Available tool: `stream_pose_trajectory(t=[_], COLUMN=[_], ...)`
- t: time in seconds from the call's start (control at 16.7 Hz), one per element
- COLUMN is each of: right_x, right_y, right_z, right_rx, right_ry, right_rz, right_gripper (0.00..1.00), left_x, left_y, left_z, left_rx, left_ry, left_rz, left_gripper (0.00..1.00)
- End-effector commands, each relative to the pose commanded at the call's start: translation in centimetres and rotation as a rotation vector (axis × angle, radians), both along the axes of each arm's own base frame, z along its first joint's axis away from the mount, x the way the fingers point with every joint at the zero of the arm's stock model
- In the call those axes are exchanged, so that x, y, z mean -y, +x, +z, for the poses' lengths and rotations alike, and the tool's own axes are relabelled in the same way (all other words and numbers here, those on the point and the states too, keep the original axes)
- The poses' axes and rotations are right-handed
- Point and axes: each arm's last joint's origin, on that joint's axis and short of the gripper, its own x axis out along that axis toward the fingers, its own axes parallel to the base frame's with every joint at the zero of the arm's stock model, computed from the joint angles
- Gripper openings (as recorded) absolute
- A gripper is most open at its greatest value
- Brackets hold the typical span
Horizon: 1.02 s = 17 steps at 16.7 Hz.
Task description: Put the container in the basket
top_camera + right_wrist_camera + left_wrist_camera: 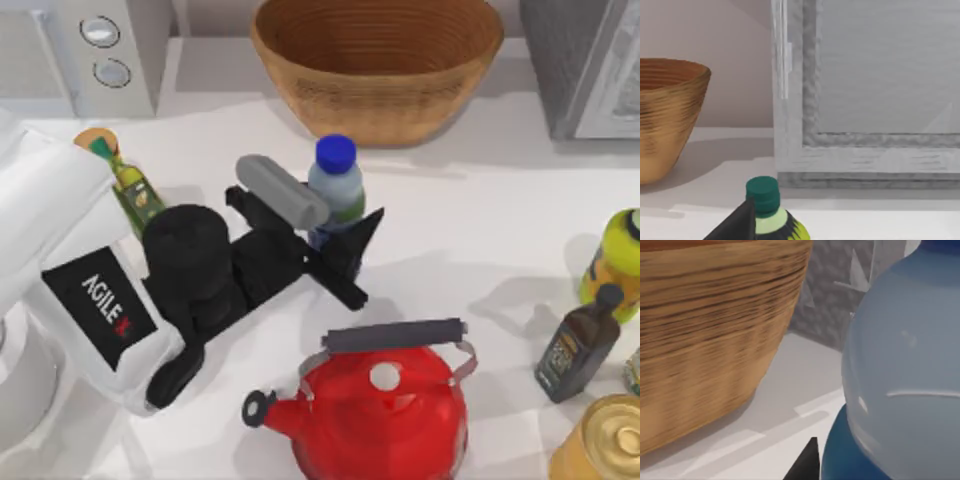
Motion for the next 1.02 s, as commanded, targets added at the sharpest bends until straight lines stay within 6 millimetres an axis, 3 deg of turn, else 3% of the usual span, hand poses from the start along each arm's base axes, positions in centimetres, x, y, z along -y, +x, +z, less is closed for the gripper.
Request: stream_pose_trajectory(t=[0.42, 0.72, 1.02], right_x=[0.0, 0.0, 0.0], right_y=[0.0, 0.0, 0.0], right_z=[0.0, 0.0, 0.0], right_rx=[0.000, 0.000, 0.000], right_ry=[0.000, 0.000, 0.000], right_rz=[0.000, 0.000, 0.000], right_gripper=[1.00, 1.00, 1.00], left_x=[-4.5, -7.1, -6.9], left_y=[-4.4, -4.8, -4.7], left_z=[4.1, 6.1, 6.1], left_rx=[0.001, 0.076, 0.077], left_ry=[0.003, -0.012, -0.011], left_rz=[-0.008, 0.046, 0.044], left_gripper=[0.00, 0.00, 0.00])
